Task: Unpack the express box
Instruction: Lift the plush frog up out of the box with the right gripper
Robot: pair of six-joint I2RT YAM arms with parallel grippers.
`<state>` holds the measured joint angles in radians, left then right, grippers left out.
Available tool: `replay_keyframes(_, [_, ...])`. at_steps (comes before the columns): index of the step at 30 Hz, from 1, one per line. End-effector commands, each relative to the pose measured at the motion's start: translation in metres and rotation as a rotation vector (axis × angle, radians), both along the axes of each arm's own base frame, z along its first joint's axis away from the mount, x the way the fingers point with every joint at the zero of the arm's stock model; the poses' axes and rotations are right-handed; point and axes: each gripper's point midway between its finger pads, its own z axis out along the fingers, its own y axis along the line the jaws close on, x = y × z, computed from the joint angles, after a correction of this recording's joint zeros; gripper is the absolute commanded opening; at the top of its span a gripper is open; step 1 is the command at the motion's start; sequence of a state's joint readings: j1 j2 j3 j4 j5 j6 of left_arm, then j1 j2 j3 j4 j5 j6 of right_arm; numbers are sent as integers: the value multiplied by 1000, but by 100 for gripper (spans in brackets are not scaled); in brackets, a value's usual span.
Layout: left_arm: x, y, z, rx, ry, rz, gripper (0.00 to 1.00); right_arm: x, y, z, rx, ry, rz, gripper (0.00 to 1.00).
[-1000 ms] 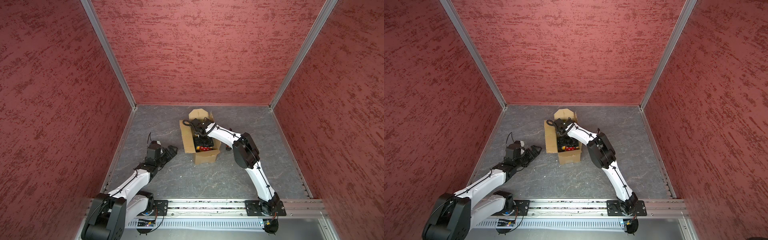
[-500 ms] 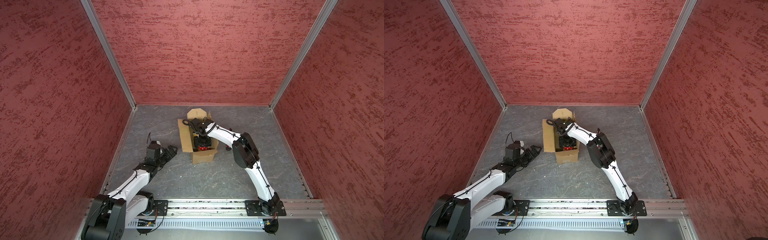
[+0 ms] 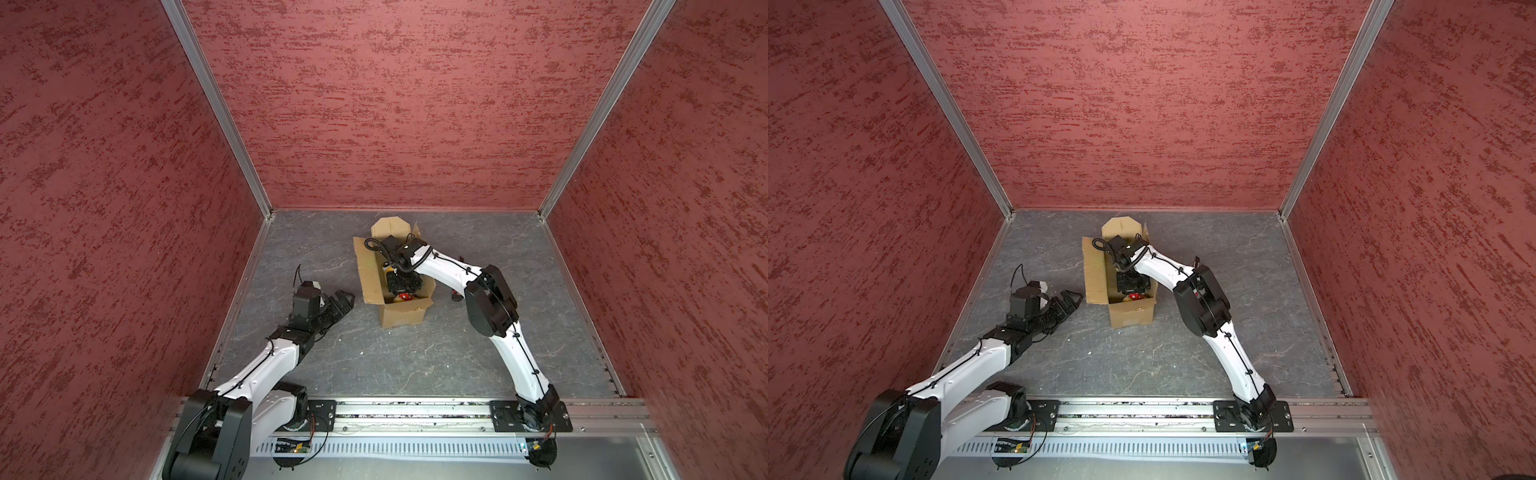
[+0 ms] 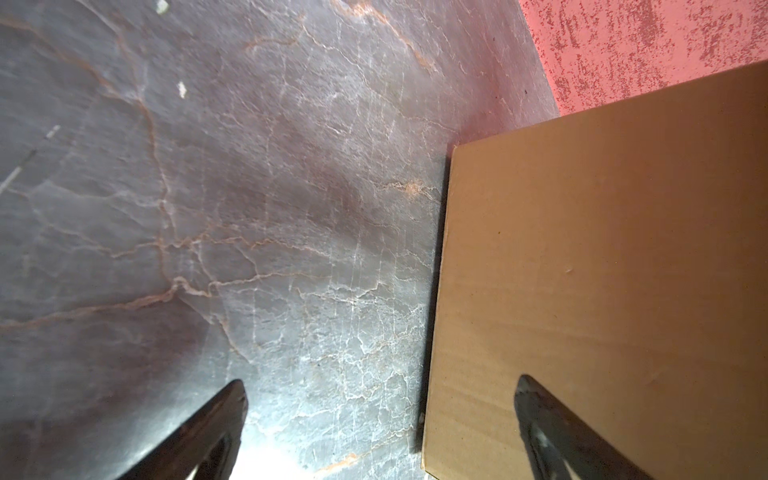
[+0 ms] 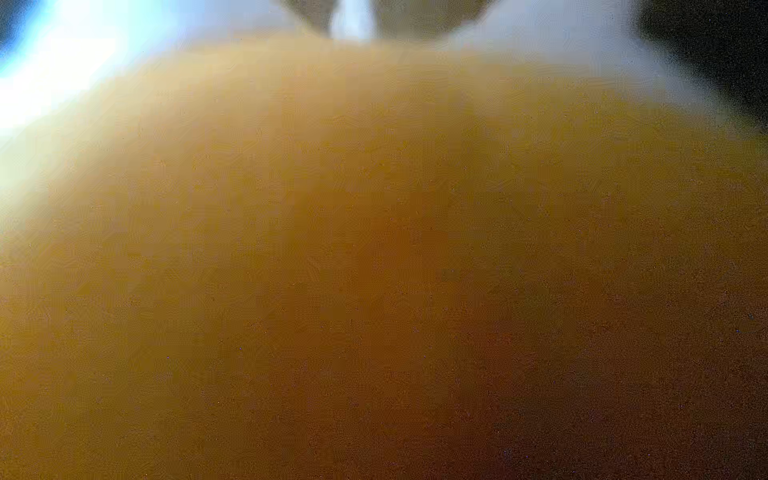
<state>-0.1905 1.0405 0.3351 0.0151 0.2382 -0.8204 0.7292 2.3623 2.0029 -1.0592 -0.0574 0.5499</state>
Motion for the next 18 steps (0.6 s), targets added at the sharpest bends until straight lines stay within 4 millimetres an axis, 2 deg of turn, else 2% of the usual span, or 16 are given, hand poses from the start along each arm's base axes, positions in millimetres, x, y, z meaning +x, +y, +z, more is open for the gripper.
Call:
replay_keyframes(1, [7,0,12,5,-35,-9,100,-24,-8,-30,-54,105,8,18])
replay_keyframes(18, [7,0,12,2,-40,-6,100,-16,-13,31,-78,13,13,11])
